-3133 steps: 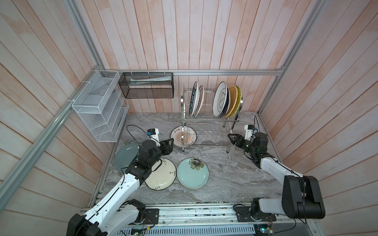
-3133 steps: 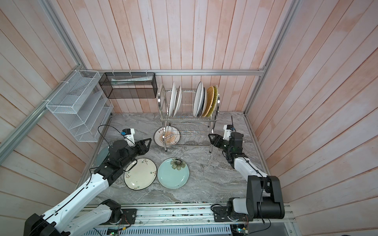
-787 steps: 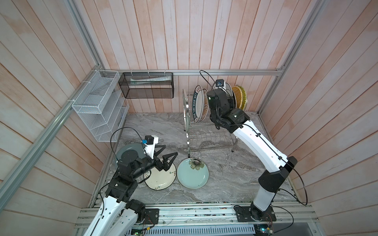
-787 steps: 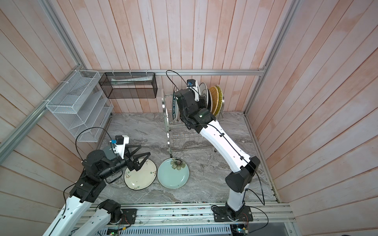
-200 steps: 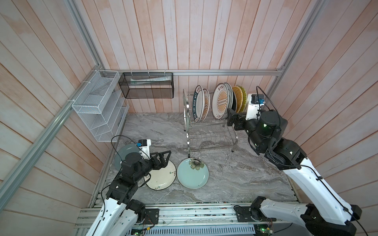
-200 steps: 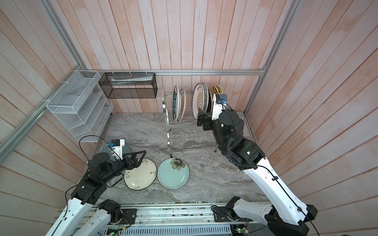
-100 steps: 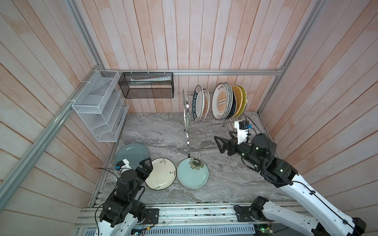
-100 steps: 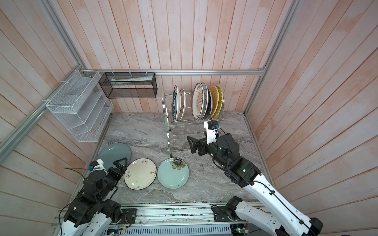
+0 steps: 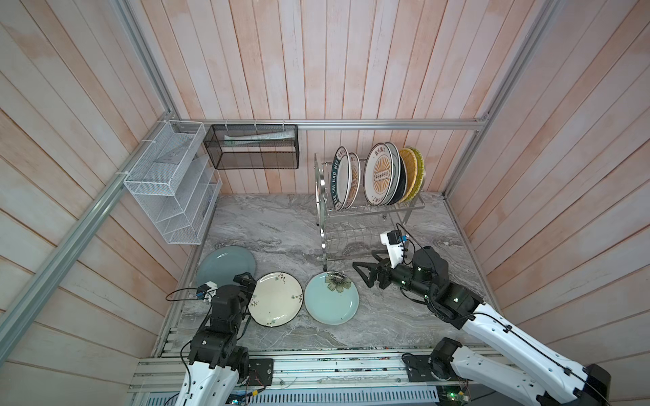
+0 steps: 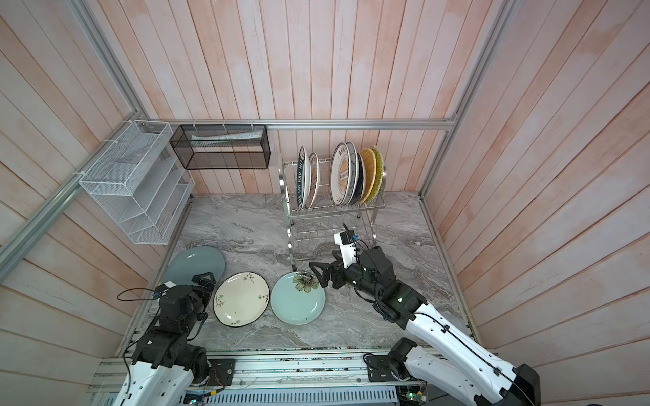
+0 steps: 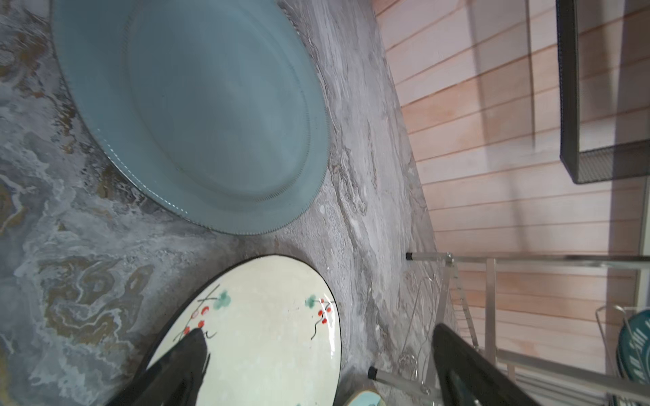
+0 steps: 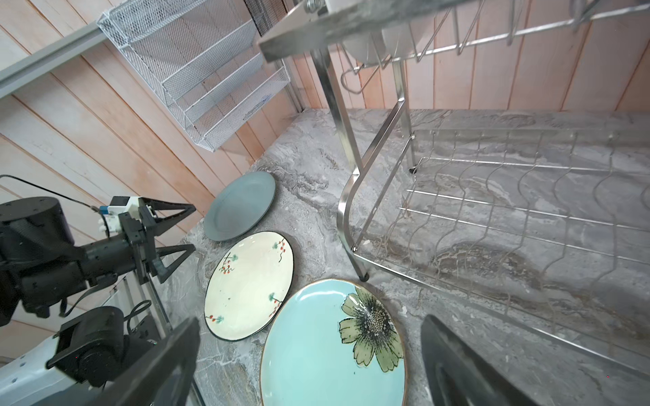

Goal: Load plates into a dish rack
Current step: Pick up the plate from the middle-left of the table.

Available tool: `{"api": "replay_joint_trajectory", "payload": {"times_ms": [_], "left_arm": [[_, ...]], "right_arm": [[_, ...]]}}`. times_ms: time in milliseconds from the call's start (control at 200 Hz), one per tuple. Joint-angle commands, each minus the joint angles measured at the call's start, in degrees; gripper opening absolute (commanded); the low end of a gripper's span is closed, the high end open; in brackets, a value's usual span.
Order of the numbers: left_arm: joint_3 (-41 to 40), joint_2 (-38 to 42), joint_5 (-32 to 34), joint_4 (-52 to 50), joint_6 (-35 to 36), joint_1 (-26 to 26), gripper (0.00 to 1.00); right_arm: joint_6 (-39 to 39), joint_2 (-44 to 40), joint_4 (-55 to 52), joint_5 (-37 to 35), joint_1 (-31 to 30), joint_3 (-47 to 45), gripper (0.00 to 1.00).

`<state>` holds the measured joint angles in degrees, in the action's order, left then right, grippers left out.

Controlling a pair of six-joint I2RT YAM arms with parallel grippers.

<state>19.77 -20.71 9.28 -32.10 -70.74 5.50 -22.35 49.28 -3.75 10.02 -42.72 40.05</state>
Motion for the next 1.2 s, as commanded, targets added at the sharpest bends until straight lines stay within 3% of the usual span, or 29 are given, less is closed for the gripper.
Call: {"api": "replay_joint_trajectory", "payload": {"times_ms": [0, 95, 275, 725, 960, 1195], "left_arm": [[-2.6, -1.5, -9.9, 6.8, 0.7, -6.9, 1.0], [-4.4, -1.9, -13.1, 8.5, 1.5, -11.7, 1.0], [-7.1, -1.5, -16.3, 9.3, 1.5, -16.1, 1.0], [-16.0, -5.7, -21.6, 20.7, -2.4, -21.4, 0.98], [-21.0, -11.5, -21.9, 31.9, -8.0, -21.8, 0.85], [-23.3, -13.6, -17.2, 34.7, -14.5, -21.8, 0.74]], "right_arm": [[-0.8, 0.8, 4.1, 3.4, -0.3, -2.0, 0.98], [-0.7, 1.6, 5.6, 4.5, -0.3, -3.2, 0.98], [-0.7, 3.7, 7.4, 6.1, -0.1, -3.9, 0.98], [-2.2, 5.8, 10.5, 8.1, 0.4, -4.5, 0.98], [-2.6, 5.2, 10.2, 8.0, 0.5, -4.6, 0.98], [-3.4, 4.3, 10.2, 7.6, 0.6, -4.9, 0.98]]}}
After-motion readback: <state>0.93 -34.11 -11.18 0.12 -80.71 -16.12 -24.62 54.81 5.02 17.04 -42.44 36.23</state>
